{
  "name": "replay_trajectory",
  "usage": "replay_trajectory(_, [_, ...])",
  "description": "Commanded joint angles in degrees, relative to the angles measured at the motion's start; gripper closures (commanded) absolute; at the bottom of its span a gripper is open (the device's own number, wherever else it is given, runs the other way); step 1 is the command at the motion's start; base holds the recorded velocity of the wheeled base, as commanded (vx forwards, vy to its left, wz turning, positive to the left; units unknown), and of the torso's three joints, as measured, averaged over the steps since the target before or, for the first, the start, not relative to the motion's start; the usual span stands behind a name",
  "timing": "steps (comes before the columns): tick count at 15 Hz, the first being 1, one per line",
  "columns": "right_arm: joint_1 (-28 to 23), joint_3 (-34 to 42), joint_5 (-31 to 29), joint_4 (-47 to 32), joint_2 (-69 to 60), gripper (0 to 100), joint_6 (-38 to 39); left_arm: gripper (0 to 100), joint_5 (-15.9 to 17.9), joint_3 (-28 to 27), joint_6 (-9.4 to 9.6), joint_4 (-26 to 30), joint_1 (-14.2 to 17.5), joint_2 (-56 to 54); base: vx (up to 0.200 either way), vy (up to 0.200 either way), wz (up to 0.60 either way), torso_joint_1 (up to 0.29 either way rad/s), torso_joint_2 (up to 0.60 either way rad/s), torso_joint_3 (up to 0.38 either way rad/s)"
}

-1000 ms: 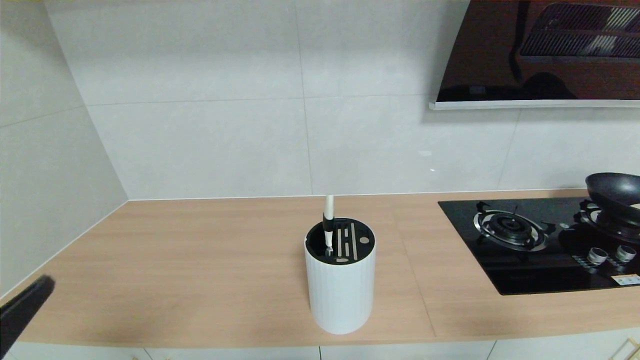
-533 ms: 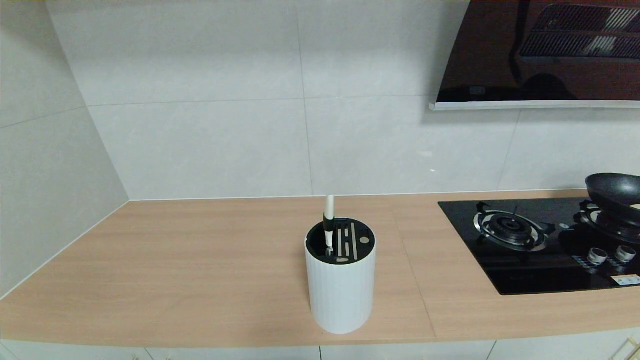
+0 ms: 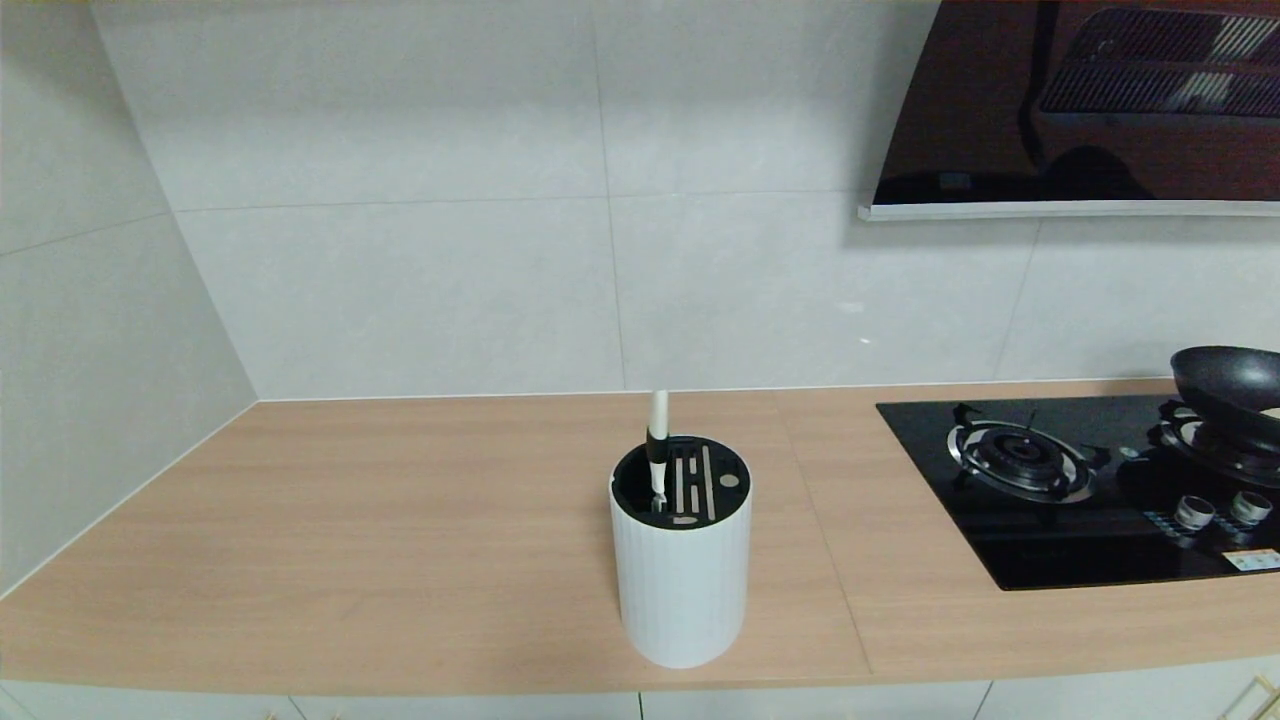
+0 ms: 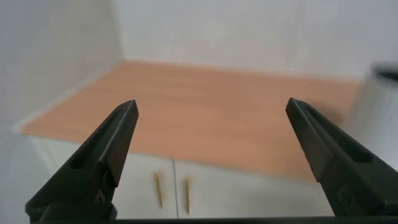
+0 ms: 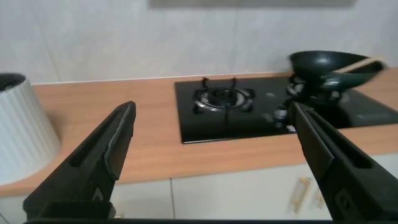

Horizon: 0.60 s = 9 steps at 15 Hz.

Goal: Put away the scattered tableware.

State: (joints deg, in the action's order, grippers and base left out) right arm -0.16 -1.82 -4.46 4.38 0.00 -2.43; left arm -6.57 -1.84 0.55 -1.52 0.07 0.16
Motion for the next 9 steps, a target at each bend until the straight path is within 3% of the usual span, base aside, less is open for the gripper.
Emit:
replay_trajectory(1, [0.1, 1.8, 1.7, -2.3, 0.1, 0, 0.7, 0, 4.2, 1.8, 0.59, 1.1, 0.1, -0.2, 0.000, 0.000, 0.00, 0.000, 0.00, 0.000])
replay_trajectory(3, [0.1, 1.7, 5.4, -4.8, 0.1, 0, 0.8, 0, 6.9, 1.8, 0.95, 1.7, -0.1, 0.0, 0.000, 0.000, 0.00, 0.000, 0.00, 0.000])
replay_trajectory(9, [0.1, 1.8, 5.3, -4.3, 0.1, 0, 1.0, 0, 6.7, 1.8, -0.11, 1.7, -0.2, -0.1, 0.000, 0.000, 0.00, 0.000, 0.00, 0.000])
